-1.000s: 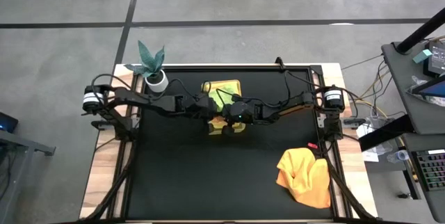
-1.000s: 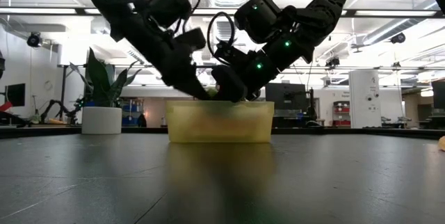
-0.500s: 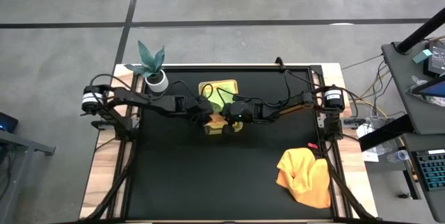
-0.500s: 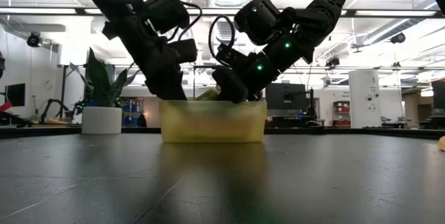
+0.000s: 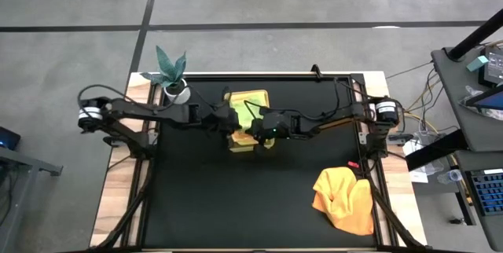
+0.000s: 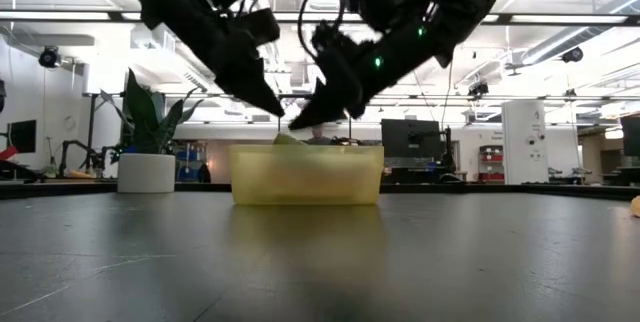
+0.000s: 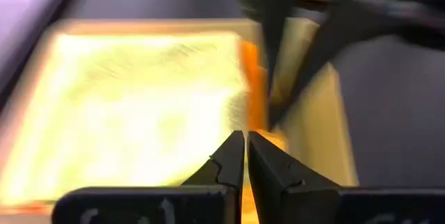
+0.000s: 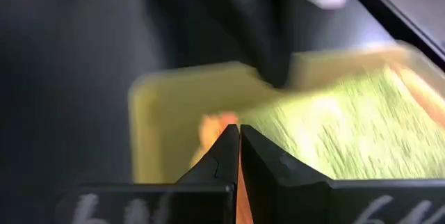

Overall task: Fold microfiber towels
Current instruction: Put the folded green microfiber fiber cloth yellow microfiber cloth into the bin

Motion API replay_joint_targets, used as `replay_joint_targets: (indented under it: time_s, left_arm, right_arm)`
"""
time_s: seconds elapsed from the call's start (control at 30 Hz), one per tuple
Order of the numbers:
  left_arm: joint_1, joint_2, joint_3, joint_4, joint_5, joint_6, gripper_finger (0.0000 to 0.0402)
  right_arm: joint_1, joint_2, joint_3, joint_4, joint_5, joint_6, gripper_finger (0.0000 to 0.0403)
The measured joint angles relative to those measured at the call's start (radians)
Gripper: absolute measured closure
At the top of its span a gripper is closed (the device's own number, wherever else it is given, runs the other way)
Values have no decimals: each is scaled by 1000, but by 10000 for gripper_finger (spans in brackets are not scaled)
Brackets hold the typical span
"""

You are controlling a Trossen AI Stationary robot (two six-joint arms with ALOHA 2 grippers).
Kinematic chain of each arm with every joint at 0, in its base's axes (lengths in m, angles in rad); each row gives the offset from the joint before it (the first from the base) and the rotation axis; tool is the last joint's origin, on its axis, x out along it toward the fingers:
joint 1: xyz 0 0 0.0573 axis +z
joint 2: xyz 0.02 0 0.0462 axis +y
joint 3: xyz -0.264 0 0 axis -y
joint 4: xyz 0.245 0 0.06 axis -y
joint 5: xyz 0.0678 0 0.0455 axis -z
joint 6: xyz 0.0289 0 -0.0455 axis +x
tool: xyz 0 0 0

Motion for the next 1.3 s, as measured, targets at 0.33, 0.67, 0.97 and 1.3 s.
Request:
replay_joint_targets:
  time_s: [0.33,0.67,0.97,1.3]
  left_arm:
    - [25,24,-27,190,-88,113,396]
    - [22,169,-24,207,109,85,396]
    - [23,172,-28,85,126,-6,396]
    - [23,205,-31,89,129,-46,396]
  right_arm:
    - [-13,-116,3,-124,92,-5,394]
    - [-81,-84,-1,-259,121,86,394]
    - [-89,-52,-2,-306,114,86,394]
    - [-91,-52,-2,-339,60,86,394]
